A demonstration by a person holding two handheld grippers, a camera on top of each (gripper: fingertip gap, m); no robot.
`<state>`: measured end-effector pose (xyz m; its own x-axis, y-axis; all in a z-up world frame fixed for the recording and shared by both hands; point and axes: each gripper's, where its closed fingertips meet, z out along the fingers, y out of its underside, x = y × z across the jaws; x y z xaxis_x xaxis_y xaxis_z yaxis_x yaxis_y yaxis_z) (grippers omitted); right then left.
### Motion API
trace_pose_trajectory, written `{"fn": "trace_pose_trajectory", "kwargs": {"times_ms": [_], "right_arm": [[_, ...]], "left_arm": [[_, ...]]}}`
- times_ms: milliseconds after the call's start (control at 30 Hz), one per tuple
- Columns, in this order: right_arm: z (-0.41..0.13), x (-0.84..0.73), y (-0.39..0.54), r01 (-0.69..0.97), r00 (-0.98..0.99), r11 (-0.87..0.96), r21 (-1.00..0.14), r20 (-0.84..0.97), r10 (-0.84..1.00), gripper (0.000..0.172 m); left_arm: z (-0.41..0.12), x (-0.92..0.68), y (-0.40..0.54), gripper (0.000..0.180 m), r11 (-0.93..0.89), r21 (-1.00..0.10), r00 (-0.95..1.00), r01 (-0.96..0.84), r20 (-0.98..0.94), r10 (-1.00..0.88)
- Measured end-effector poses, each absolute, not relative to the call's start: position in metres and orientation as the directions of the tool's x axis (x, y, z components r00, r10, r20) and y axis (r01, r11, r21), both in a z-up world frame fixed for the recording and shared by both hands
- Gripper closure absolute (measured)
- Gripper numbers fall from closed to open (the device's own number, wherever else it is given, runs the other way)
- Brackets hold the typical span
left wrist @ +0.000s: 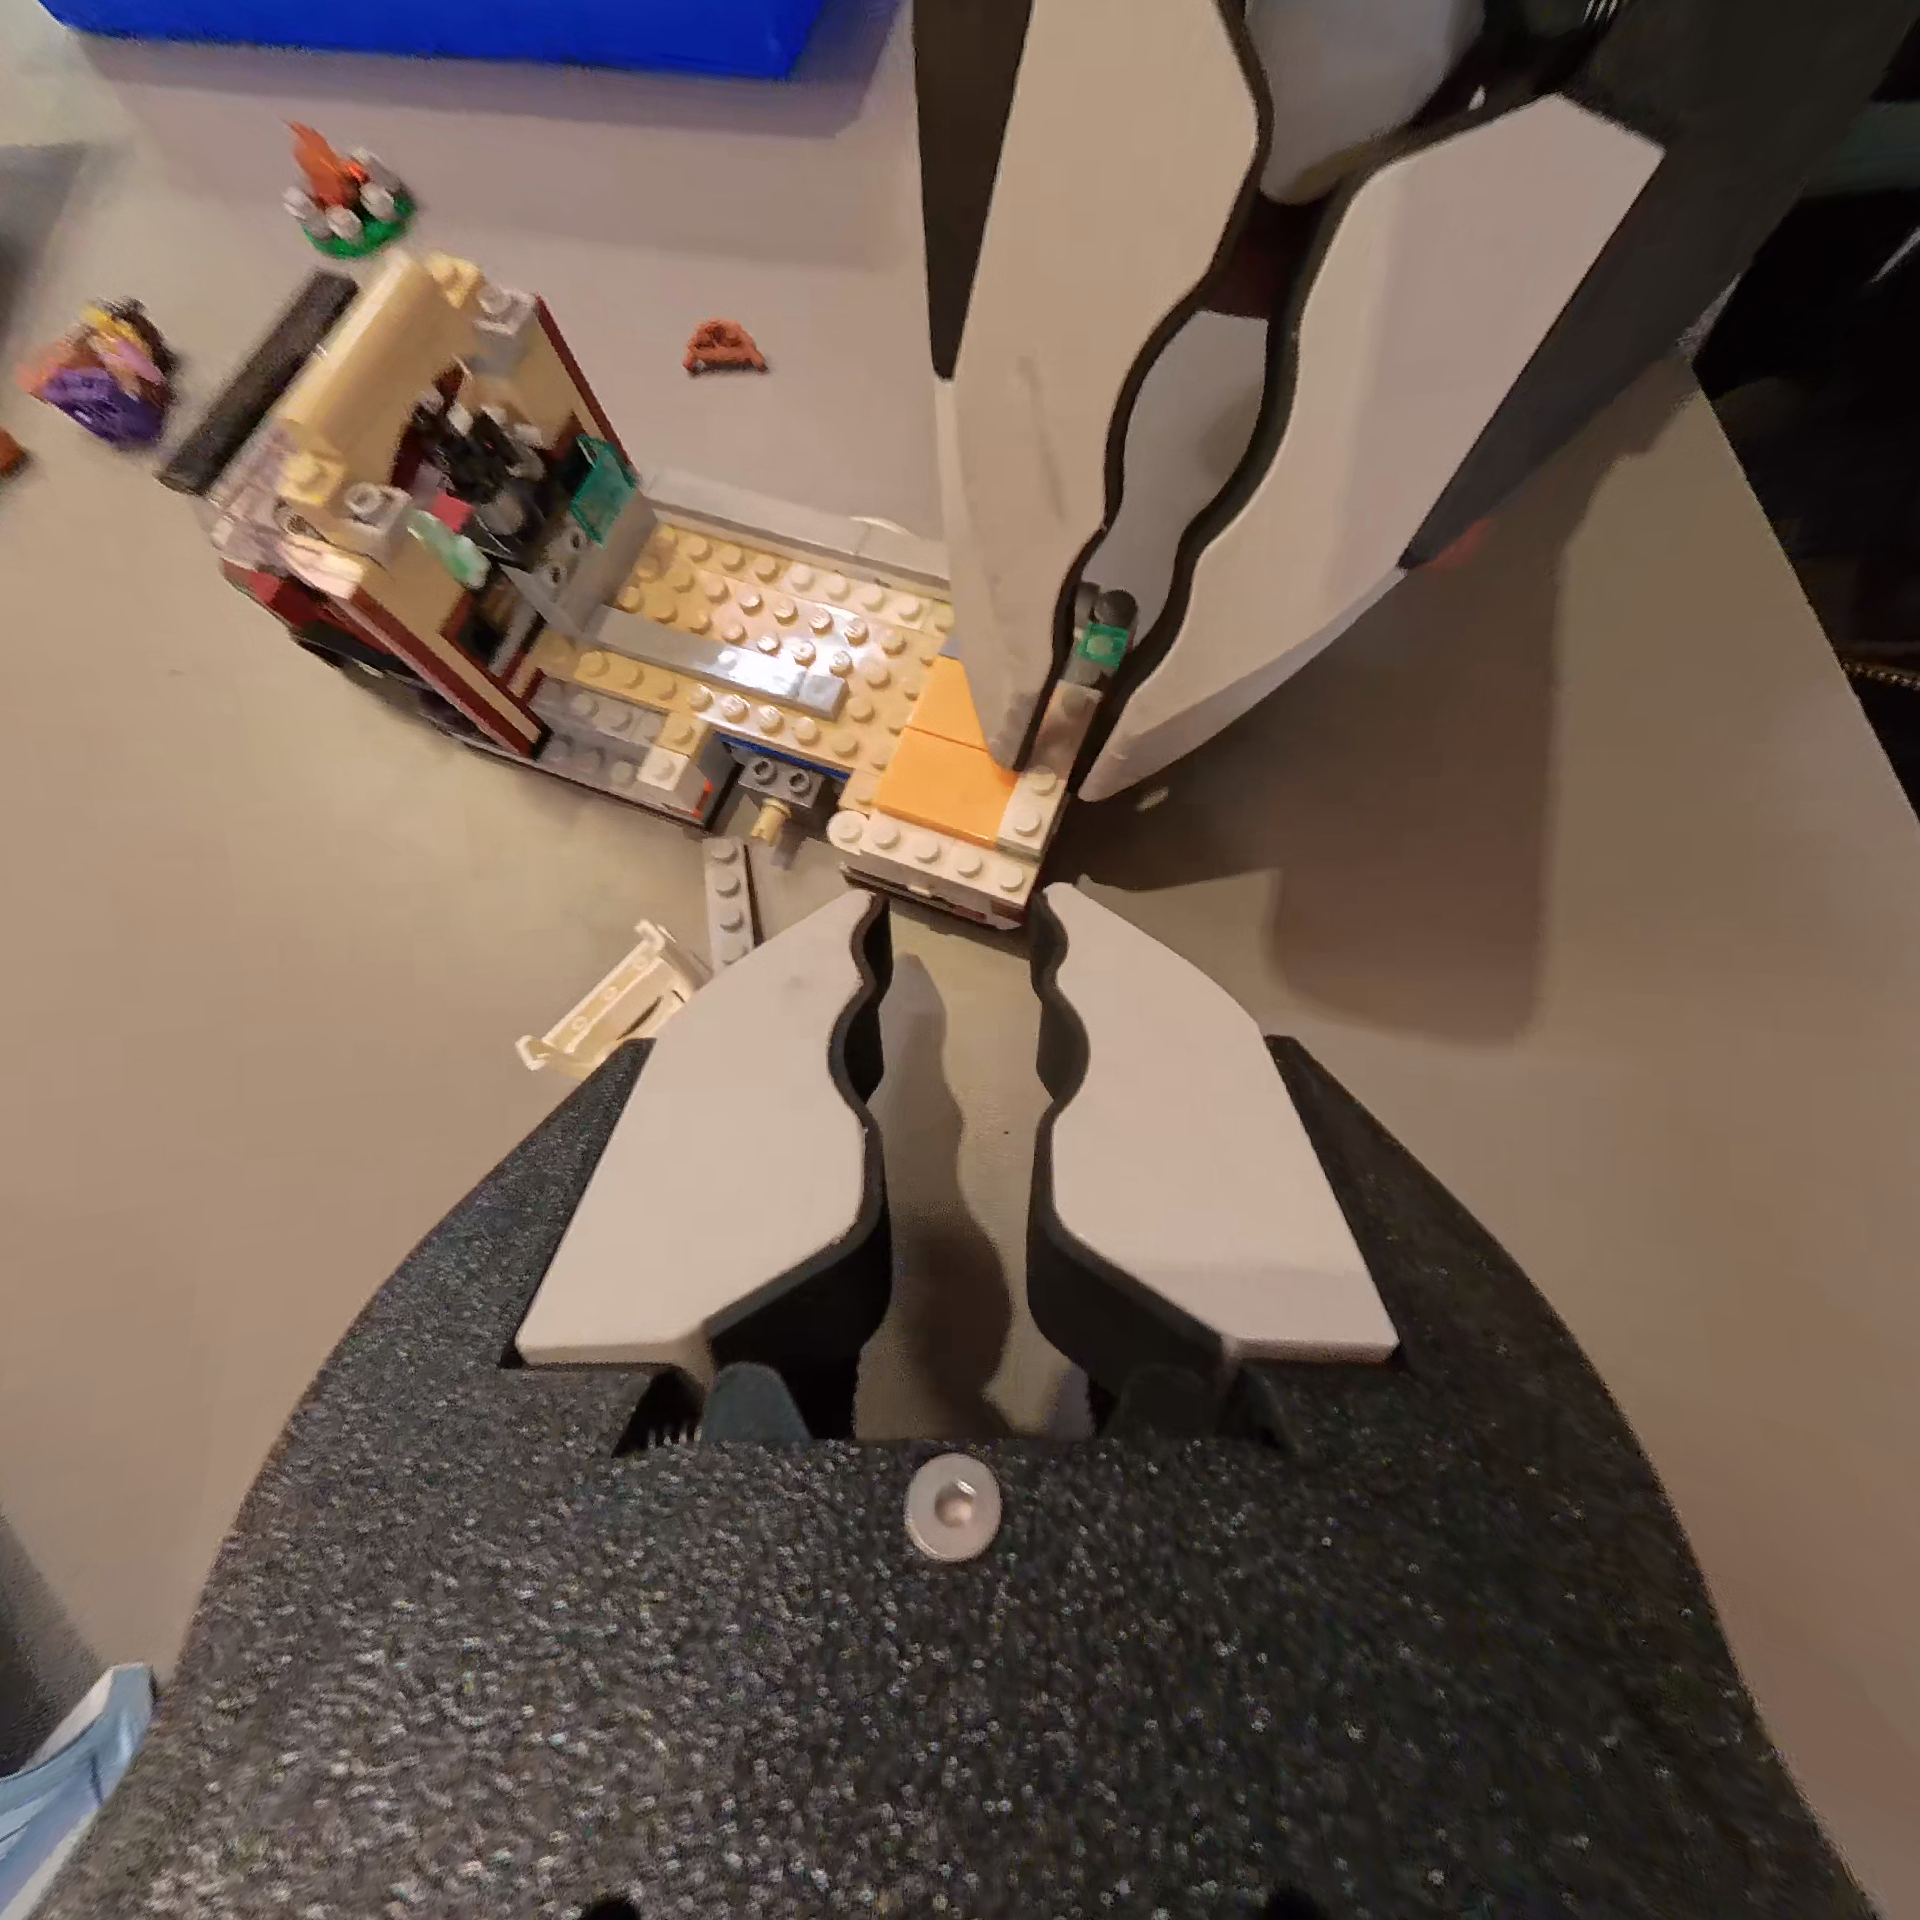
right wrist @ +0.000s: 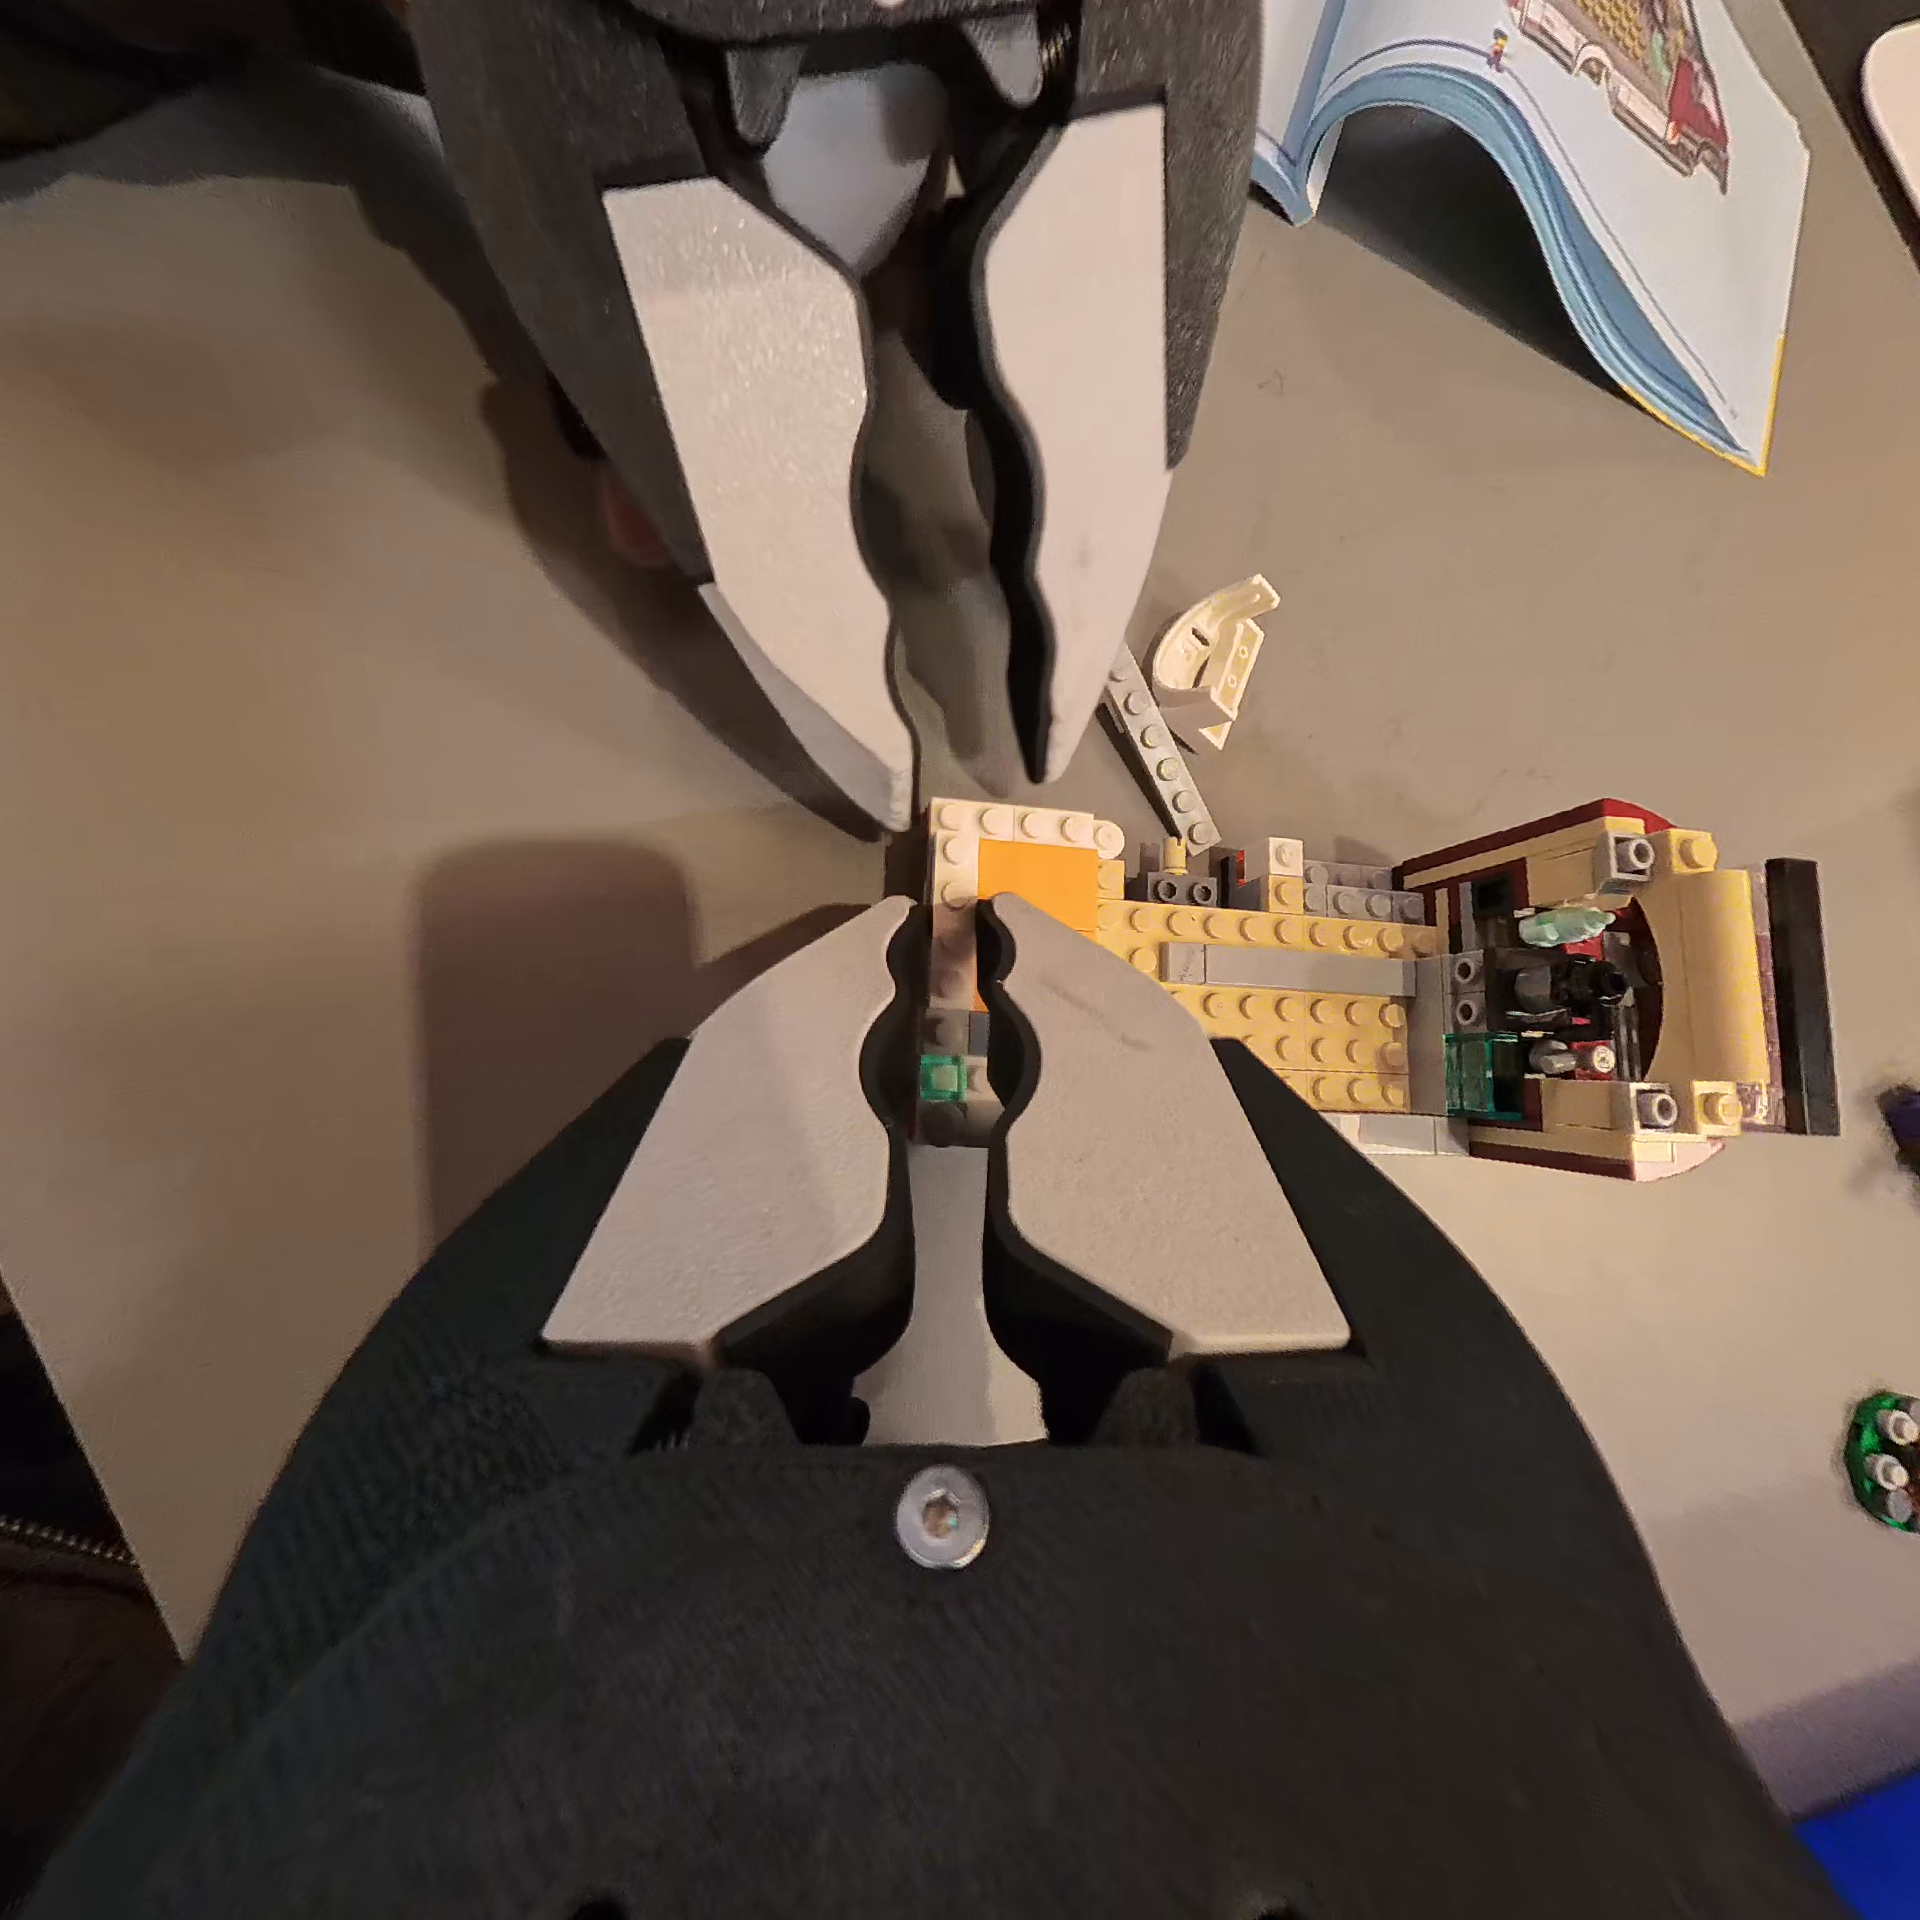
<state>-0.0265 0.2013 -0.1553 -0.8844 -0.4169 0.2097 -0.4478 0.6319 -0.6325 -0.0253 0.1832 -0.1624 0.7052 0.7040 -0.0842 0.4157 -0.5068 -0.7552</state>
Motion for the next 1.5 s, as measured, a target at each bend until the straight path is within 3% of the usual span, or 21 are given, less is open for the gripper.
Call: {"fn": "trace_pose_trajectory", "kwargs": {"times_ms": [533, 1500], "right_arm": [[-0.155, -0.030, 0.210, -0.451, -0.864, 0.602, -0.659, 0.153, -0.481, 0.164], [-0.155, -0.028, 0.214, -0.438, -0.854, 0.573, -0.693, 0.121, -0.506, 0.164]], "left_arm": [[-0.149, -0.037, 0.195, 0.147, -0.509, -0.816, 0.713, 0.274, -0.183, 0.677], [-0.155, -0.034, 0.198, 0.139, -0.533, -0.794, 0.728, 0.291, -0.178, 0.662]]}}
